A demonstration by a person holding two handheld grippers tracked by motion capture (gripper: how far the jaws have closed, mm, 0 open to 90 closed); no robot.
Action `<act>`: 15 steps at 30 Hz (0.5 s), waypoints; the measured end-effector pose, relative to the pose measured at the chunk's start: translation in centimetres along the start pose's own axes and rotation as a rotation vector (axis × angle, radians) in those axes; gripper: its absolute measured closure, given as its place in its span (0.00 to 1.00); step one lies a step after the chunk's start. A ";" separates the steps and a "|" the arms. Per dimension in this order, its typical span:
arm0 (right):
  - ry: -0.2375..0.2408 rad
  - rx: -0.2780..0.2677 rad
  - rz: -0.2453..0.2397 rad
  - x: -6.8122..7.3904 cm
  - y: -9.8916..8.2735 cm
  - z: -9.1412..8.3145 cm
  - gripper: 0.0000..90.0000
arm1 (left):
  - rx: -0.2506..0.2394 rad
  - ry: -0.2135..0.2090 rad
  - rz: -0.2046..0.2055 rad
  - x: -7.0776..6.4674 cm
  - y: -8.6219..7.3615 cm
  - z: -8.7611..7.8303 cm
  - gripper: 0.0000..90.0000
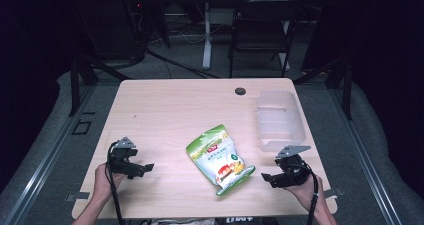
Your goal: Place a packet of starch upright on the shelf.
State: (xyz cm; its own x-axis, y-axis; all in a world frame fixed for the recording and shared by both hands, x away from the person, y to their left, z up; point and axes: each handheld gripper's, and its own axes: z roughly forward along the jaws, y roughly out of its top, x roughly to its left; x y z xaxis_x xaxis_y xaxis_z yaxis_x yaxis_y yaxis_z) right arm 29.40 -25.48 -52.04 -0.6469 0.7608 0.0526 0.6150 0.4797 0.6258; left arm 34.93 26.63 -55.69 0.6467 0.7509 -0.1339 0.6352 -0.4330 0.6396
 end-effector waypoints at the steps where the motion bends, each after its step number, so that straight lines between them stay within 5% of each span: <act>1: -0.004 -0.001 -0.007 0.1 0.3 0.0 0.30 | -0.001 0.000 -0.001 0.0 0.0 0.0 0.06; 7: 0.015 -0.008 -0.023 0.5 2.0 0.9 0.30 | 0.004 0.000 0.003 -0.1 0.1 0.1 0.06; 15: -0.010 -0.004 -0.077 1.3 3.4 1.6 0.69 | 0.012 -0.006 0.007 -0.1 0.1 0.1 0.06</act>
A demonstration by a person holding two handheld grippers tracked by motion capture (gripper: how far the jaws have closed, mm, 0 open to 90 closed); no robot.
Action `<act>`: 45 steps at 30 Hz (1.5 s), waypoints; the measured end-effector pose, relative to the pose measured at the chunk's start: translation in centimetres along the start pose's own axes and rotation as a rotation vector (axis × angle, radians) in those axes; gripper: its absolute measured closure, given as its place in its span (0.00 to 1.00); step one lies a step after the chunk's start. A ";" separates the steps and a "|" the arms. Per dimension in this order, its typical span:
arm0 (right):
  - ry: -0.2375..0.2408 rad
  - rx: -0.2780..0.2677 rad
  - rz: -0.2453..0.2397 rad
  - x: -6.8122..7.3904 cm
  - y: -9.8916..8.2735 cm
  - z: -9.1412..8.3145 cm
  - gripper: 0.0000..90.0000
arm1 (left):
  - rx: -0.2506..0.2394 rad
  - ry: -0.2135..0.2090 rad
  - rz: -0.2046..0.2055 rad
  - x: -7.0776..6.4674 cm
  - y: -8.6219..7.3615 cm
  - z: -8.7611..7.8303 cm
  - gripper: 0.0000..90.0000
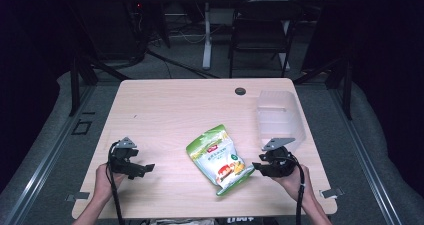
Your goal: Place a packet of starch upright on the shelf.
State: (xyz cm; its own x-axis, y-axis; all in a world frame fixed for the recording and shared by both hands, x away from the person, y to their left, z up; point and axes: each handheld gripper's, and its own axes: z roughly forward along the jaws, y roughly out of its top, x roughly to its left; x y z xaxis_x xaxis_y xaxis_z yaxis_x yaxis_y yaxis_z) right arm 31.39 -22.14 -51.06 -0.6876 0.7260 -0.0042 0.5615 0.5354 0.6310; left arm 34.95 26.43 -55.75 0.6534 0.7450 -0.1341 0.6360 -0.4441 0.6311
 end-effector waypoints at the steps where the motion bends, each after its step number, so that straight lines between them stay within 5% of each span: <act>1: -0.008 0.001 -0.007 0.1 0.2 0.2 0.78 | -0.002 0.004 0.005 0.0 0.0 0.0 0.06; 5: -0.021 0.034 -0.029 0.5 1.1 1.6 1.00 | 0.002 0.004 0.011 0.0 0.1 0.0 0.06; 12: 0.014 0.093 -0.080 1.3 1.6 4.0 1.00 | 0.004 0.004 0.005 0.1 0.0 0.0 0.07; 45: 0.173 0.092 -0.164 5.4 1.9 4.9 1.00 | 0.005 0.008 0.011 0.1 -0.1 0.0 0.07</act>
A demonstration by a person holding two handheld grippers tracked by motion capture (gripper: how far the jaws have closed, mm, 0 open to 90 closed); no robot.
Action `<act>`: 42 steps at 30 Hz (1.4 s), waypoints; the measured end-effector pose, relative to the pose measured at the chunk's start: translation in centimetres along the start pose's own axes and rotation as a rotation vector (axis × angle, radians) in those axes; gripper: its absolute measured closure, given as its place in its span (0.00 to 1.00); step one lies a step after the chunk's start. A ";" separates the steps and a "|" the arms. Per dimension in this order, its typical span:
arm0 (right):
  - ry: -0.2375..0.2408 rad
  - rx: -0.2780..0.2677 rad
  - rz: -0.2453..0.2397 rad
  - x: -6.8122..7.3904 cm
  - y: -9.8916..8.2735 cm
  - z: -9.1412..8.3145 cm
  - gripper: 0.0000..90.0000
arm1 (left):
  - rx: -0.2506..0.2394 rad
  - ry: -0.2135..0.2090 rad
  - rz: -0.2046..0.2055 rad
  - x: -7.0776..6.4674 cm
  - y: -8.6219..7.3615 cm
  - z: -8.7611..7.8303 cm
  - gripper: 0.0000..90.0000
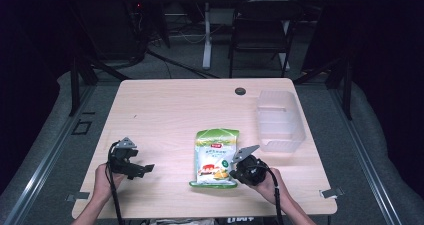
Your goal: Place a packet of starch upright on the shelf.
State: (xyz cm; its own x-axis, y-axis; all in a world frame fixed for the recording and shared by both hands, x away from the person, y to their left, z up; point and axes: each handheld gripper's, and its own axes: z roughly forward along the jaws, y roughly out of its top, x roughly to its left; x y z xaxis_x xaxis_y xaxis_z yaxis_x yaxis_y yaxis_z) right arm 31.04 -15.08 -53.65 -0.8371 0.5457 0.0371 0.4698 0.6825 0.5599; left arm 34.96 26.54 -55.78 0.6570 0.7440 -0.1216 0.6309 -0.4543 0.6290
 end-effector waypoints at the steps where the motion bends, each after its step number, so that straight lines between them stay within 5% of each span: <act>1: 0.011 -0.003 -0.007 0.4 0.2 0.2 1.00 | 0.001 0.001 -0.001 0.0 0.0 0.0 0.07; 7: 0.017 -0.004 -0.024 0.4 0.6 0.5 1.00 | 0.001 -0.001 0.000 0.0 0.0 0.0 0.07; 16: -0.001 -0.085 0.217 -4.8 -0.3 -1.6 0.43 | 0.014 -0.003 0.010 0.0 0.0 0.1 0.07; 21: 0.052 -0.096 0.317 -6.7 0.4 -0.8 0.31 | 0.017 -0.003 0.008 0.0 0.0 0.1 0.07; 29: 0.079 -0.096 0.391 -7.7 1.8 0.5 0.31 | 0.017 -0.008 0.012 -0.1 0.0 0.1 0.07; 31: 0.088 -0.114 0.452 -8.4 1.9 0.9 0.33 | 0.016 -0.008 0.013 -0.1 0.0 0.1 0.07; 34: 0.084 -0.121 0.481 -8.9 2.0 1.1 0.36 | 0.018 -0.006 0.020 -0.1 0.0 0.1 0.07; 36: 0.072 -0.121 0.494 -9.0 2.2 1.4 0.40 | 0.018 -0.006 0.020 -0.1 0.0 0.1 0.07; 42: 0.060 -0.115 0.498 -8.8 2.2 1.8 0.73 | 0.014 -0.007 0.020 -0.1 0.0 0.0 0.07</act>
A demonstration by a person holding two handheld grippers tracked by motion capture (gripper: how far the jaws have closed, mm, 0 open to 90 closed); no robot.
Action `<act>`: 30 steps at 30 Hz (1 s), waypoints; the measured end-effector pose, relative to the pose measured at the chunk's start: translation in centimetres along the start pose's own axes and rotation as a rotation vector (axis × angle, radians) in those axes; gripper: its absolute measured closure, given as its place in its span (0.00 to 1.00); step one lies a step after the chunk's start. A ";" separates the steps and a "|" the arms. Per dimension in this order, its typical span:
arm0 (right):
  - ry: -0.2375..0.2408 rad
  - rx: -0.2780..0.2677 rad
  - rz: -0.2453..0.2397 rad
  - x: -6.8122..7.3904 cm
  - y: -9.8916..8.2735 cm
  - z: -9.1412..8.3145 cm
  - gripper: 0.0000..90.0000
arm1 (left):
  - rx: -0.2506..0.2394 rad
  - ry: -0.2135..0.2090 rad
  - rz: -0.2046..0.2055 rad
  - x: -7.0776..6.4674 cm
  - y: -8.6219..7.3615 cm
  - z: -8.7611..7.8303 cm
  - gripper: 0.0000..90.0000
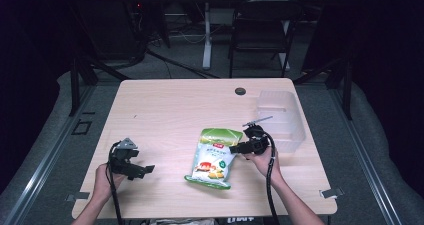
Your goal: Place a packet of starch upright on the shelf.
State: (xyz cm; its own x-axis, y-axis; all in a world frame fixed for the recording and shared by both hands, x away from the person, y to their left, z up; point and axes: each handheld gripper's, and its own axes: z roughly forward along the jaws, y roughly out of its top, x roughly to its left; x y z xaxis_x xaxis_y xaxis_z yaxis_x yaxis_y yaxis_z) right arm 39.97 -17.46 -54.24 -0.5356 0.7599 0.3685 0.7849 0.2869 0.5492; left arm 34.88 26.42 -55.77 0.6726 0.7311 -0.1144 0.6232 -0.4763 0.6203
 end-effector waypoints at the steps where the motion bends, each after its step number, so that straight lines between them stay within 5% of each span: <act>1: 0.008 -0.006 -0.012 0.2 -0.1 0.0 0.85 | 0.000 0.000 -0.001 0.0 0.0 0.0 0.07; 6: 0.003 0.021 -0.051 0.6 -0.4 0.2 0.99 | -0.005 -0.004 -0.003 -0.1 0.0 -0.1 0.07; 9: 0.013 0.030 -0.045 0.6 -0.6 -0.1 0.99 | -0.021 -0.008 -0.005 -0.1 0.0 -0.3 0.06; 16: -0.024 0.063 -0.114 1.7 -2.1 -1.5 0.99 | -0.023 -0.009 -0.007 0.0 -0.1 -0.4 0.06; 30: -0.024 0.075 -0.141 3.1 -4.4 -2.2 0.99 | -0.018 -0.006 -0.002 -0.1 -0.1 -0.4 0.06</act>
State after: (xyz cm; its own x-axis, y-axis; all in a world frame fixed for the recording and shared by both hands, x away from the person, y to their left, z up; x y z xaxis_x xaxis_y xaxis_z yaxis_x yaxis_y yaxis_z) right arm 34.17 -17.58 -53.87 -0.6355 0.7222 0.2731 0.7238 0.4341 0.5363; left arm 34.65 26.59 -55.51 0.6740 0.7289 -0.1201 0.6170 -0.4660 0.6341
